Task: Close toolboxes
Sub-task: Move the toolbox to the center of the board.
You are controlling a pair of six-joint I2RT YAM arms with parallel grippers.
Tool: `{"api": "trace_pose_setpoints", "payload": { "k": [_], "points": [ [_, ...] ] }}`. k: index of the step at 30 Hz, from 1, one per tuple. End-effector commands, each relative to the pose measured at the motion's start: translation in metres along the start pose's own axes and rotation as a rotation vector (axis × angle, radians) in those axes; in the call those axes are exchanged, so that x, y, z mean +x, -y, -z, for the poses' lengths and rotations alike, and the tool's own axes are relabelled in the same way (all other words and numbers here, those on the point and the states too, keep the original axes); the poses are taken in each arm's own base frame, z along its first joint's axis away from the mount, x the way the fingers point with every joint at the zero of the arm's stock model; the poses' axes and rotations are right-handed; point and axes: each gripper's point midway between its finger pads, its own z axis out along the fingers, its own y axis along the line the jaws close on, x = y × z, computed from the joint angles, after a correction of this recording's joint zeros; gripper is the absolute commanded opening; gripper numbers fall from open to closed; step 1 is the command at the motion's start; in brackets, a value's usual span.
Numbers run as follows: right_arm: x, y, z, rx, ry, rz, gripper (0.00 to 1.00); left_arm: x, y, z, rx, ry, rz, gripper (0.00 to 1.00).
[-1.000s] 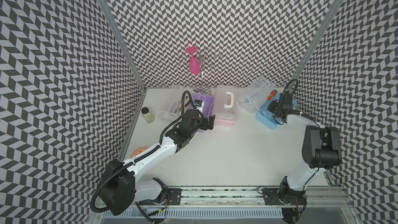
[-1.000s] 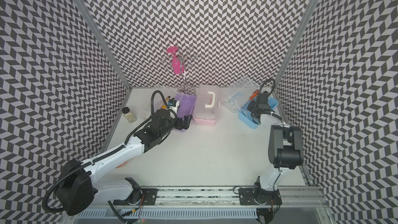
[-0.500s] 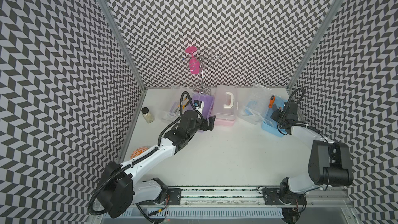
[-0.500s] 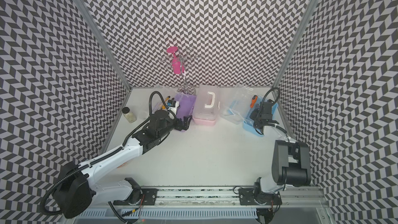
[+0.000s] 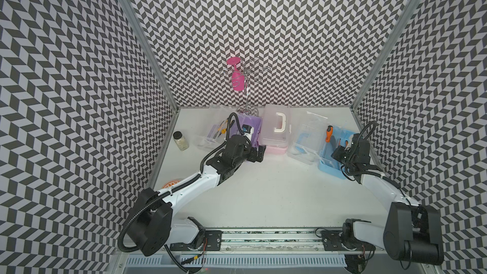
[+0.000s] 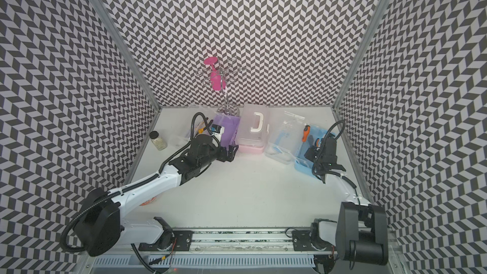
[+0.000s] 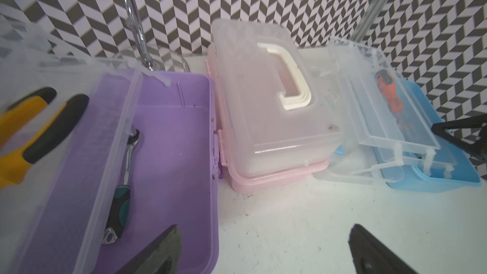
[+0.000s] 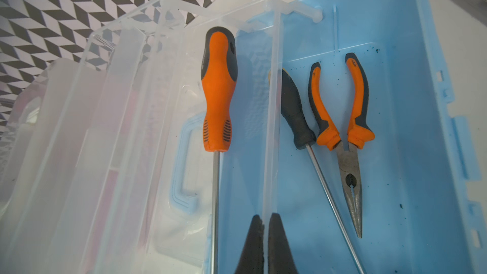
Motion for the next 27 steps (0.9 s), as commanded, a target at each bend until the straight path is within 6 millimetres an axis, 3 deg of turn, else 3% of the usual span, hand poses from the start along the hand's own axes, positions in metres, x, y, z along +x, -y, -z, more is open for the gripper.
{"api": "trace_pose_setpoints", "payload": {
  "k": [1,4,12,17,22,27],
  "points": [
    [0.072,0.016,0.005,0.019,-0.255,-0.017,0.01,0.003,0.007,-0.01,0.024,-0.04,0.009,0.99],
    [0.072,0.01,0.006,-0.007,-0.262,-0.013,0.01,0.016,0.008,-0.026,0.008,-0.094,0.002,0.99],
    [0.075,0.005,0.006,-0.034,-0.269,0.003,0.01,0.028,0.034,-0.063,0.043,-0.165,-0.052,0.98],
    [0.074,0.006,0.004,-0.032,-0.262,0.008,0.01,0.036,0.039,-0.084,0.038,-0.201,-0.067,0.98],
    [0.073,0.002,0.005,-0.049,-0.26,0.011,0.01,0.033,0.039,-0.107,0.027,-0.207,-0.077,0.98],
    [0.073,0.0,0.006,-0.064,-0.26,0.012,0.01,0.019,0.036,-0.129,0.023,-0.189,-0.075,0.98]
  ]
}}
